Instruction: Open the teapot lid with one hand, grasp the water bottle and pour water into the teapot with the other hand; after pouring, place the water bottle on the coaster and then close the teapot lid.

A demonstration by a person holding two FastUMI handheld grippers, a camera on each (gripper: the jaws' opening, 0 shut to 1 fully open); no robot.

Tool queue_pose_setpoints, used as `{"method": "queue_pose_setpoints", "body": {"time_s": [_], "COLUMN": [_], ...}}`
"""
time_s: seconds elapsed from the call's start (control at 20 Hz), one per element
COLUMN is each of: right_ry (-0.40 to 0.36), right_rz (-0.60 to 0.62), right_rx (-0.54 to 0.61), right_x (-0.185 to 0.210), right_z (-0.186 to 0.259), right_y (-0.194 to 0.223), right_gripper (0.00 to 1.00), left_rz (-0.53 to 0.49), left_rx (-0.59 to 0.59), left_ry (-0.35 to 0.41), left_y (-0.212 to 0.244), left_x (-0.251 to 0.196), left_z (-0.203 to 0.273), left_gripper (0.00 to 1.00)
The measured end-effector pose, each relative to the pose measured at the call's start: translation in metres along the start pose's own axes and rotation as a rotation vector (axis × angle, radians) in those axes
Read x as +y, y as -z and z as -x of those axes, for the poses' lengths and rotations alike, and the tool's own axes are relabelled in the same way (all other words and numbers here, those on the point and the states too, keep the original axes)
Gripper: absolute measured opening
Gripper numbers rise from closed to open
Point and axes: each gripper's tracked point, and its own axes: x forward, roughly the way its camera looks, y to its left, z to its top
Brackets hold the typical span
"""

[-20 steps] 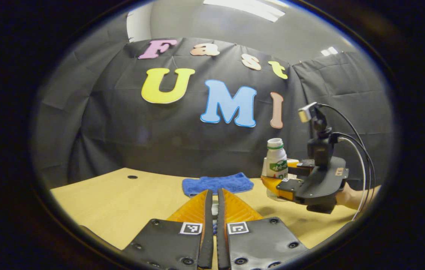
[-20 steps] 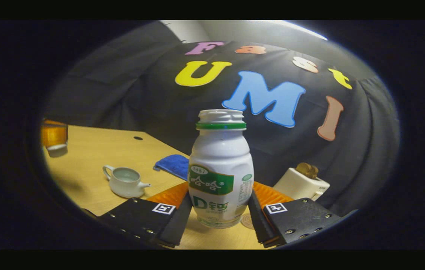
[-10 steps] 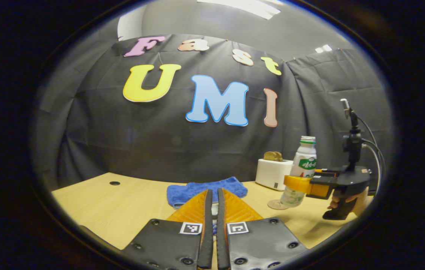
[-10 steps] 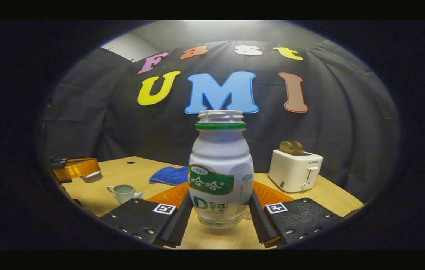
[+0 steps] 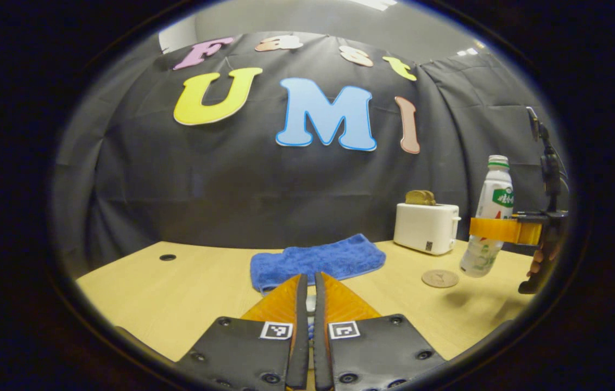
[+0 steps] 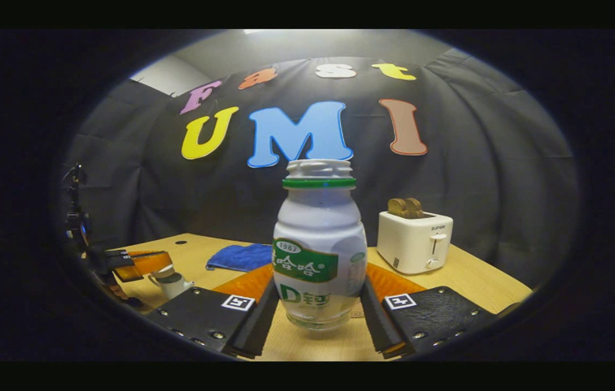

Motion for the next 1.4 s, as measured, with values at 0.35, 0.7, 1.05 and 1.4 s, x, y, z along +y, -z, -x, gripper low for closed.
{"method": "queue_pose_setpoints", "body": {"time_s": [0.35,0.7,1.05,1.4], "right_ry": [0.003,0.01,0.018,0.048], "right_rz": [0.002,0.006,0.011,0.0], "right_rx": [-0.004,-0.003,0.008,0.019], "right_x": [0.0,-0.001,-0.004,-0.026], "right_z": [0.001,0.0,-0.004,-0.015], "right_y": [-0.001,0.0,0.006,0.001], "right_gripper": [0.72,0.72,0.72,0.72], "left_rz": [-0.029,-0.032,-0.004,0.069], "left_rx": [0.028,0.048,0.014,-0.177], "left_ry": [-0.004,-0.015,-0.01,-0.001], "left_y": [0.012,0.021,0.01,-0.05], "left_x": [-0.002,0.0,0.002,0.009], "left_z": [-0.007,-0.011,-0.003,0.048], "left_gripper": [0.14,0.1,0.29,0.77]}}
